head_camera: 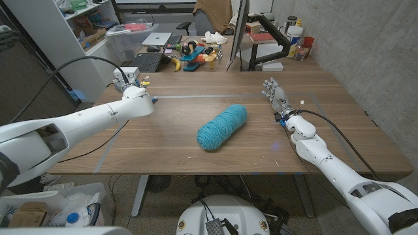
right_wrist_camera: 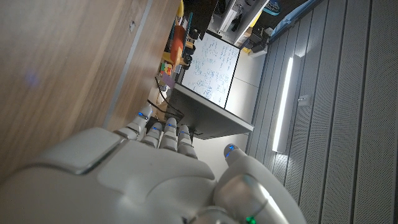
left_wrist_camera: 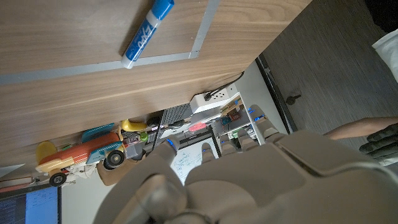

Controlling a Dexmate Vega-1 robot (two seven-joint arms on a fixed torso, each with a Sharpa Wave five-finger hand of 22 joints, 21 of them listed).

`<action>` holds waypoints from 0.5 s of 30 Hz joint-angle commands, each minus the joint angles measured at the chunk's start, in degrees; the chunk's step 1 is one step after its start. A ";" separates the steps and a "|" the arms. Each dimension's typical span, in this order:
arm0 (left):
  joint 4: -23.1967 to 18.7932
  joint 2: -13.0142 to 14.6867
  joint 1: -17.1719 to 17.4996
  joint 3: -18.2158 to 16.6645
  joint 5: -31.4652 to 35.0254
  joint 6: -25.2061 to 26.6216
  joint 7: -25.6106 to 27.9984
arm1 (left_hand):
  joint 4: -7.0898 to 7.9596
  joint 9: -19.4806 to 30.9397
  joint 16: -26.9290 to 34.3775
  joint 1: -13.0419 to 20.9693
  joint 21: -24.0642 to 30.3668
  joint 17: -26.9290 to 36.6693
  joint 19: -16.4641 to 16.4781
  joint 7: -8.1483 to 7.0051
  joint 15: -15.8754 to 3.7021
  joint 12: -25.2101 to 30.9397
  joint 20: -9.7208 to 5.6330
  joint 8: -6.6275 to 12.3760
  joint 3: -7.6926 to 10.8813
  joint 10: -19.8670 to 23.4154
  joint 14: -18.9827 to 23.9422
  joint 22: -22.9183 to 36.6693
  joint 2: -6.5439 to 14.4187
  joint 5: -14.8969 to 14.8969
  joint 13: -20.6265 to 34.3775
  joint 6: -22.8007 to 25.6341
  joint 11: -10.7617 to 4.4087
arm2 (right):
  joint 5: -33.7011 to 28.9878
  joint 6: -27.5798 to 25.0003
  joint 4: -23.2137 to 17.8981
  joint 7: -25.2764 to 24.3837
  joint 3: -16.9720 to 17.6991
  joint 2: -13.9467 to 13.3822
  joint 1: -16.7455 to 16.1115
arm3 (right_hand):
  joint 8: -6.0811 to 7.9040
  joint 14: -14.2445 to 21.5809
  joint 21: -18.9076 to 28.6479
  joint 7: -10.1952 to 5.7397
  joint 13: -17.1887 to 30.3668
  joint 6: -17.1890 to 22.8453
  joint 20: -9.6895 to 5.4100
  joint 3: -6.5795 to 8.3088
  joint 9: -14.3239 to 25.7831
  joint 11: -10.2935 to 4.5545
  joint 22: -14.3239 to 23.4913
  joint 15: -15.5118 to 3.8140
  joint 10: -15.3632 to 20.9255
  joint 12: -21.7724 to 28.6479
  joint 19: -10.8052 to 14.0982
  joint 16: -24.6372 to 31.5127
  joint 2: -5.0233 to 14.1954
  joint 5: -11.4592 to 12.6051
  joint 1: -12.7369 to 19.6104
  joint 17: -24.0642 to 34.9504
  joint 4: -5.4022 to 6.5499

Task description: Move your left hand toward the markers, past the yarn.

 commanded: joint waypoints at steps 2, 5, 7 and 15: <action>2.66 -0.20 -1.74 0.96 -1.66 0.68 -1.86 | 0.12 0.18 -0.04 0.21 -0.26 0.19 -18.86 -0.38 -0.56 0.25 0.38 0.30 -0.13 -14.67 -15.65 0.14 0.52 0.40 0.11 -14.31 0.40 | -0.23 0.12 0.74 -0.35 -0.03 -0.05 -0.04 | 0.52 -0.29 -0.19 0.17 0.20 0.58 -5.87 -0.17 0.12 0.04 0.14 0.03 -0.01 0.01 0.27 0.06 6.94 0.30 -0.12 0.22 -0.04; 3.59 -0.39 -2.53 1.52 -1.91 0.76 -2.66 | 0.15 0.19 -0.01 0.19 -0.27 0.20 -18.83 -0.38 -0.61 0.28 0.30 0.33 -0.19 -14.70 -15.66 0.15 0.54 0.42 0.12 -14.36 0.37 | -0.16 0.22 0.74 -0.28 0.05 -0.13 -0.13 | 0.52 -0.29 -0.26 0.21 0.20 0.56 -5.80 -0.18 0.12 0.19 0.14 0.06 0.03 0.03 0.28 0.06 6.94 0.30 -0.13 0.23 -0.04; 4.40 -0.65 -3.08 1.95 -2.04 0.70 -3.20 | 0.17 0.20 -0.02 0.18 -0.28 0.20 -18.84 -0.38 -0.61 0.27 0.27 0.34 -0.21 -14.78 -15.71 0.16 0.55 0.43 0.12 -14.37 0.29 | -0.19 0.37 0.78 -0.25 0.07 -0.15 -0.14 | 0.52 -0.28 -0.29 0.17 0.20 0.57 -5.84 -0.19 0.12 0.15 0.14 0.02 0.03 0.02 0.28 0.07 6.94 0.30 -0.13 0.23 -0.04; 9.71 -2.96 -6.19 5.42 -2.16 0.06 -7.01 | 0.05 0.24 -0.08 0.28 -0.54 0.17 -19.34 -0.37 -0.43 0.21 0.22 0.33 -0.43 -15.42 -16.17 0.17 0.41 0.52 0.14 -14.76 0.45 | -0.11 0.47 0.37 -0.29 0.25 -0.40 -0.41 | 0.52 -0.30 -0.45 0.19 0.20 0.57 -5.86 -0.22 0.12 0.07 0.15 0.03 0.00 0.01 0.36 0.06 6.93 0.30 -0.13 0.22 -0.04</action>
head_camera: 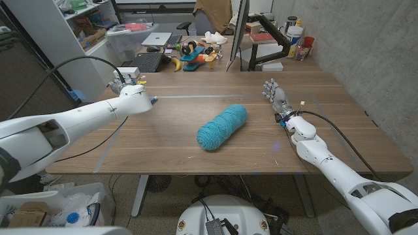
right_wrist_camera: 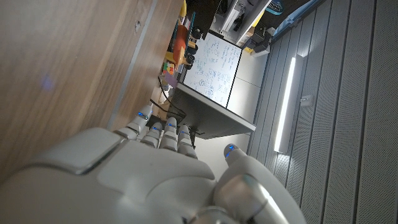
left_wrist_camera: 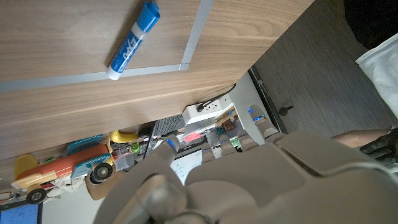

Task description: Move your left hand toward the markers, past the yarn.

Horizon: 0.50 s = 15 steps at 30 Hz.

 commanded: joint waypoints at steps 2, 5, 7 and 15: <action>6.66 -2.61 -3.95 4.15 -0.54 -0.59 -4.60 | -0.20 0.25 -0.12 0.32 -0.17 0.17 -19.33 -0.37 -0.42 0.16 0.22 0.32 -0.18 -15.65 -16.33 0.18 0.47 0.55 0.15 -14.87 0.47 | 0.02 0.39 -0.18 -0.14 0.28 -0.34 -0.34 | 0.52 -0.29 -0.05 0.19 0.20 0.58 -5.63 -0.22 0.12 0.09 0.15 0.04 0.03 0.02 0.15 0.06 6.93 0.30 -0.13 0.22 -0.04; 9.57 -3.95 -4.78 4.78 -0.85 -1.04 -5.72 | -0.17 0.25 -0.20 0.36 -0.30 0.18 -19.62 -0.36 -0.35 0.08 0.27 0.26 -0.16 -16.06 -16.69 0.20 0.64 0.61 0.17 -15.15 0.49 | -0.02 0.34 -0.20 -0.17 0.36 -0.56 -0.44 | 0.52 -0.28 -0.13 0.24 0.20 0.58 -5.53 -0.23 0.12 0.10 0.15 0.10 0.07 0.03 0.15 0.07 6.94 0.30 -0.13 0.22 -0.04; 10.87 -4.56 -5.34 5.48 -0.77 -1.15 -6.35 | -0.16 0.25 -0.25 0.39 -0.35 0.19 -19.74 -0.35 -0.31 0.04 0.27 0.22 -0.15 -16.29 -16.89 0.20 0.72 0.64 0.17 -15.32 0.50 | -0.03 0.36 -0.15 -0.21 0.40 -0.62 -0.46 | 0.52 -0.27 -0.16 0.20 0.20 0.58 -5.61 -0.23 0.12 0.01 0.15 0.06 0.04 0.02 0.17 0.07 6.95 0.31 -0.13 0.22 -0.04; 14.85 -6.33 -7.03 7.44 -0.46 -2.56 -8.76 | -0.26 0.26 -0.01 0.76 -0.34 0.18 -19.61 -0.33 -0.48 0.26 0.12 -0.03 0.02 -16.37 -16.64 0.25 1.15 0.81 0.22 -16.42 0.35 | -0.08 0.36 -0.24 -0.61 0.59 -0.83 -0.64 | 0.53 -0.28 -0.26 0.32 0.20 0.62 -5.49 -0.25 0.12 0.26 0.16 0.14 0.11 0.04 0.21 0.06 6.93 0.30 -0.13 0.22 -0.05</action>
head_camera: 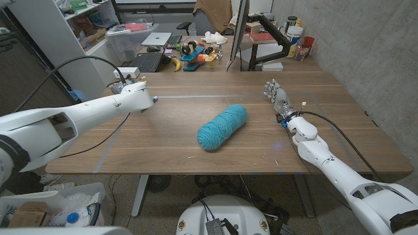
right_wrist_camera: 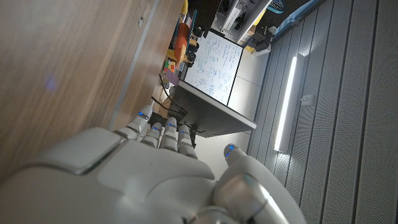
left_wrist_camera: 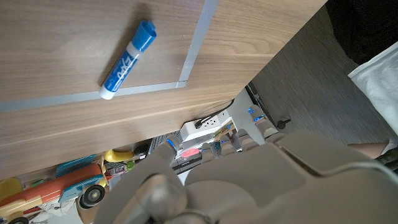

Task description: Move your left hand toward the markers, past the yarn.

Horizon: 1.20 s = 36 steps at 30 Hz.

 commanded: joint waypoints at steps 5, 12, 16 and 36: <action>7.17 -3.17 -3.20 3.63 0.49 -2.00 -4.38 | -0.71 0.32 0.30 1.75 -0.03 0.10 -18.88 -0.36 -0.85 0.78 0.07 -0.09 0.80 -15.57 -15.96 0.33 2.17 0.58 0.33 -17.47 0.13 | -0.04 0.10 -0.36 -0.55 0.38 -0.45 -0.45 | 0.54 -0.25 -0.12 0.03 0.20 0.34 -5.35 -0.28 0.11 0.18 0.16 0.19 0.15 0.05 0.16 0.07 6.91 0.30 -0.14 0.22 -0.05; 7.78 -3.34 -3.89 4.64 0.91 -2.19 -5.80 | -0.72 0.50 0.77 2.80 0.40 0.15 -17.90 -0.38 -1.09 1.63 -0.02 0.28 1.75 -13.76 -14.87 0.47 3.29 0.59 0.50 -17.72 -0.30 | -0.01 0.00 -1.00 -0.91 0.45 -0.59 -0.94 | 0.55 -0.27 -0.19 0.06 0.20 0.38 -5.32 -0.29 0.11 0.17 0.16 0.21 0.13 0.04 0.19 0.06 6.91 0.30 -0.14 0.21 -0.05; 8.28 -3.44 -4.25 4.97 0.95 -2.45 -6.78 | -1.00 0.67 0.80 3.90 0.58 0.06 -17.56 -0.39 -1.33 1.72 -0.19 0.64 2.80 -13.57 -14.62 0.54 4.14 0.51 0.61 -17.53 -0.57 | -0.11 -0.15 -1.90 -1.40 0.50 -0.84 -1.48 | 0.55 -0.28 -0.23 0.05 0.20 0.38 -5.32 -0.29 0.11 0.28 0.16 0.19 0.16 0.05 0.19 0.06 6.91 0.30 -0.14 0.21 -0.05; 9.16 -1.95 -3.92 4.90 2.30 -6.51 -9.48 | -0.07 1.19 0.81 5.48 1.10 0.57 -17.20 -0.39 -0.84 1.65 0.00 1.63 4.47 -14.06 -15.15 0.85 4.17 -0.31 0.98 -16.71 0.08 | -0.32 0.74 -13.48 -5.42 2.16 -5.06 -11.22 | 0.55 -0.20 -0.48 -0.03 0.19 0.44 -5.31 -0.32 0.11 0.12 0.16 0.12 0.24 0.07 0.31 0.07 6.90 0.31 -0.13 0.20 -0.06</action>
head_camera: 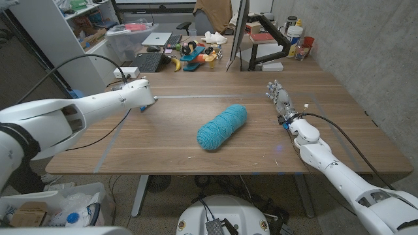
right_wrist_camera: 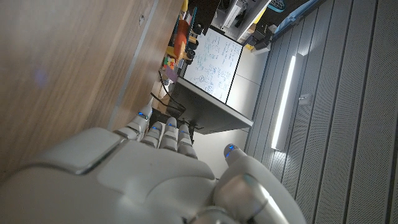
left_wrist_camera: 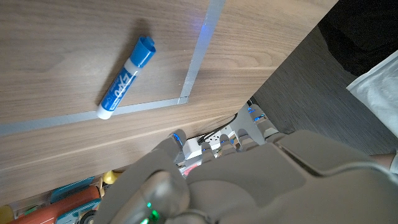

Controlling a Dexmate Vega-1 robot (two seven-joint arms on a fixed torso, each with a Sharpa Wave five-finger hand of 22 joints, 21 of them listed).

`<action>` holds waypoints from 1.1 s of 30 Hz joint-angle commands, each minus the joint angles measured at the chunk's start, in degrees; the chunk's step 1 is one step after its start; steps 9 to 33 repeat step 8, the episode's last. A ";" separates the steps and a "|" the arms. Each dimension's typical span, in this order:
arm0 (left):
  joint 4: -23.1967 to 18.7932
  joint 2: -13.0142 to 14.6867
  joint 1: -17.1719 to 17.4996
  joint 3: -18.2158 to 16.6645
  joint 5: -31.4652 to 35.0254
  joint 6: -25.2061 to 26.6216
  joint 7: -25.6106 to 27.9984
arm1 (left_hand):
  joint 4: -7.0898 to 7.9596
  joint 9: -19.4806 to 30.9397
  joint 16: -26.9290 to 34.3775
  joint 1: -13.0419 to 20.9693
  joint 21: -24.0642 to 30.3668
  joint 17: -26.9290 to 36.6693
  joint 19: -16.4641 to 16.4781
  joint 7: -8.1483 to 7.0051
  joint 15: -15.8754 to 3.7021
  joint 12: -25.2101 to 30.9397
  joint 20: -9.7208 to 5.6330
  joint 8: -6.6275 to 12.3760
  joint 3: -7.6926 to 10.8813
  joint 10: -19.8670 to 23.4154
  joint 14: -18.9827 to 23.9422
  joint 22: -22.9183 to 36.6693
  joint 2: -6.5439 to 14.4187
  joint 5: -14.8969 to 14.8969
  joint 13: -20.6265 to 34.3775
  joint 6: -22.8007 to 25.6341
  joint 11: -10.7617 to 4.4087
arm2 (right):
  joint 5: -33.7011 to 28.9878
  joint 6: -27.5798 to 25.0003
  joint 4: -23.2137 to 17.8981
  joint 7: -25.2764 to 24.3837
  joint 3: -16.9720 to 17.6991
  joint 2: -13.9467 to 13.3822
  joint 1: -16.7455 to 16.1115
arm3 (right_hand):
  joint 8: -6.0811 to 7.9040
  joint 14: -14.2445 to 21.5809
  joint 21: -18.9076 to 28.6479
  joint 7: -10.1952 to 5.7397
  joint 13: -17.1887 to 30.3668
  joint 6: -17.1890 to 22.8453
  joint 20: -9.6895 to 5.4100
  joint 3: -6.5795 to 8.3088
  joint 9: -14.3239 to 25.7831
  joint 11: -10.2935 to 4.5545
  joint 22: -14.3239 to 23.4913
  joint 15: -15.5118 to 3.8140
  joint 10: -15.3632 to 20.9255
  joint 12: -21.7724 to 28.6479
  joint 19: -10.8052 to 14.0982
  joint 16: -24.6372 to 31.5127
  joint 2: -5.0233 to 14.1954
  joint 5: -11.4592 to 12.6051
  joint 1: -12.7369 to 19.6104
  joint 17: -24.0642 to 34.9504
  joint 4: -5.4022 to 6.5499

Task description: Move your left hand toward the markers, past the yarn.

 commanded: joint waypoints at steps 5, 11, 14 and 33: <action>2.18 0.50 1.02 -0.62 1.73 -5.61 -2.49 | 0.91 0.30 0.04 0.48 0.22 0.50 -17.88 -0.38 -0.64 -0.23 0.14 0.34 0.32 -14.41 -15.67 0.39 2.13 -0.53 0.24 -16.83 0.61 | 0.56 1.12 -9.67 -4.76 2.72 -4.12 -10.67 | 0.58 0.01 -0.11 -0.01 0.19 0.53 -5.44 -0.33 0.11 0.33 0.16 0.11 0.38 0.11 0.24 0.14 6.91 0.31 -0.12 0.19 -0.06; 1.16 0.84 1.59 -1.34 2.26 -5.89 -2.29 | 1.13 0.35 0.06 0.36 0.27 0.62 -17.98 -0.39 -0.76 -0.27 -0.20 0.36 0.19 -14.67 -15.85 0.44 1.92 -0.70 0.30 -16.90 0.52 | 1.25 1.73 -9.47 -5.29 3.31 -3.77 -11.39 | 0.60 0.09 -0.22 -0.18 0.18 0.63 -5.56 -0.35 0.11 0.17 0.16 -0.04 0.37 0.10 0.27 0.15 6.89 0.31 -0.12 0.18 -0.07; 1.16 0.84 1.59 -1.34 2.26 -5.89 -2.29 | 1.13 0.35 0.06 0.36 0.27 0.62 -17.98 -0.39 -0.76 -0.27 -0.20 0.36 0.19 -14.67 -15.85 0.44 1.92 -0.70 0.30 -16.90 0.52 | 1.25 1.73 -9.47 -5.29 3.31 -3.77 -11.39 | 0.60 0.09 -0.22 -0.18 0.18 0.63 -5.56 -0.35 0.11 0.17 0.16 -0.04 0.37 0.10 0.27 0.15 6.89 0.31 -0.12 0.18 -0.07; 1.16 0.84 1.59 -1.34 2.26 -5.89 -2.29 | 1.13 0.35 0.06 0.36 0.27 0.62 -17.98 -0.39 -0.76 -0.27 -0.20 0.36 0.19 -14.67 -15.85 0.44 1.92 -0.70 0.30 -16.90 0.52 | 1.25 1.73 -9.47 -5.29 3.31 -3.77 -11.39 | 0.60 0.09 -0.22 -0.18 0.18 0.63 -5.56 -0.35 0.11 0.17 0.16 -0.04 0.37 0.10 0.27 0.15 6.89 0.31 -0.12 0.18 -0.07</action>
